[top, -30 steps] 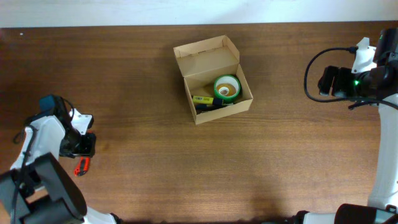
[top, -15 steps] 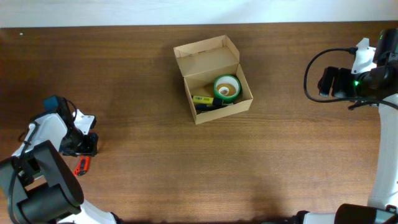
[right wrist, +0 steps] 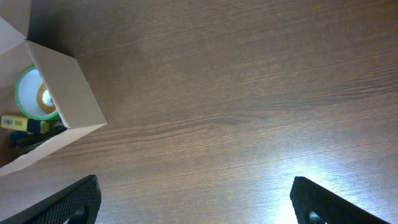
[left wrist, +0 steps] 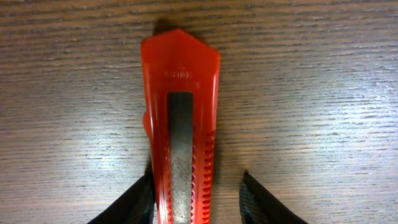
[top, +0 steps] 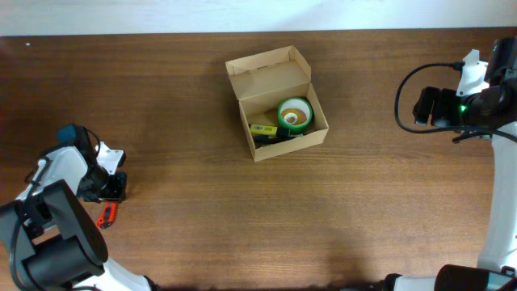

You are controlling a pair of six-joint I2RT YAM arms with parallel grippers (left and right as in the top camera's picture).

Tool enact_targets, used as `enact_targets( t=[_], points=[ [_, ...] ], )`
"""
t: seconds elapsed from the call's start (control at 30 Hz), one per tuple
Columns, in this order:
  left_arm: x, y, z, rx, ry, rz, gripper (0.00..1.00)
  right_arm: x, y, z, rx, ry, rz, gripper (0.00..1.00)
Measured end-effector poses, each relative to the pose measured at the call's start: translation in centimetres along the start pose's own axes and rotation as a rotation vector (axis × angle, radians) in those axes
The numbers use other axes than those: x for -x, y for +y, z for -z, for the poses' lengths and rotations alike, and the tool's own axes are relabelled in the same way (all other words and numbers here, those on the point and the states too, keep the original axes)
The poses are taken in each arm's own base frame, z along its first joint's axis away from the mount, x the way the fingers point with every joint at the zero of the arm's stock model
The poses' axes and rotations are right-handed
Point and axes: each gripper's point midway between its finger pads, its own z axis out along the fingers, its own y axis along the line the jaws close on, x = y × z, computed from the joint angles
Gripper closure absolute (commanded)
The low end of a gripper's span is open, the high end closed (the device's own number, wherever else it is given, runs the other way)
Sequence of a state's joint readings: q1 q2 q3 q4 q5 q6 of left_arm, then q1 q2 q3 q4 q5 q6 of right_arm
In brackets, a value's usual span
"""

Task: Pack container
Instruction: 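Grasp the red box cutter with the left gripper and lift it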

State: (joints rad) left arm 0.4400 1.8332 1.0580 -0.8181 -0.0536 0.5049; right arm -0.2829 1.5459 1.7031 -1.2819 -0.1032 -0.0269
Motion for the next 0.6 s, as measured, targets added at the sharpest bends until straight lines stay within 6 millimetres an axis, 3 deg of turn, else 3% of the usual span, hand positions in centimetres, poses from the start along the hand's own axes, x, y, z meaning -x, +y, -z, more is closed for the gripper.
enact_targets(
  t=[0.07, 0.17, 0.43, 0.6],
  points=[
    [0.05, 0.03, -0.01, 0.001, 0.0, 0.0, 0.58, 0.01, -0.01, 0.0, 0.0, 0.0, -0.001, 0.02],
    [0.26, 0.11, 0.01, 0.003, -0.009, -0.001, 0.75, 0.0, -0.01, 0.0, 0.0, 0.0, -0.001, 0.02],
    [0.61, 0.38, 0.06, 0.013, -0.019, -0.006, 0.96, -0.01, -0.01, 0.0, 0.0, 0.0, -0.001, 0.02],
    [0.6, 0.39, 0.06, 0.013, -0.019, -0.006, 0.98, -0.01, -0.01, 0.0, 0.0, 0.0, 0.0, 0.02]
  ],
)
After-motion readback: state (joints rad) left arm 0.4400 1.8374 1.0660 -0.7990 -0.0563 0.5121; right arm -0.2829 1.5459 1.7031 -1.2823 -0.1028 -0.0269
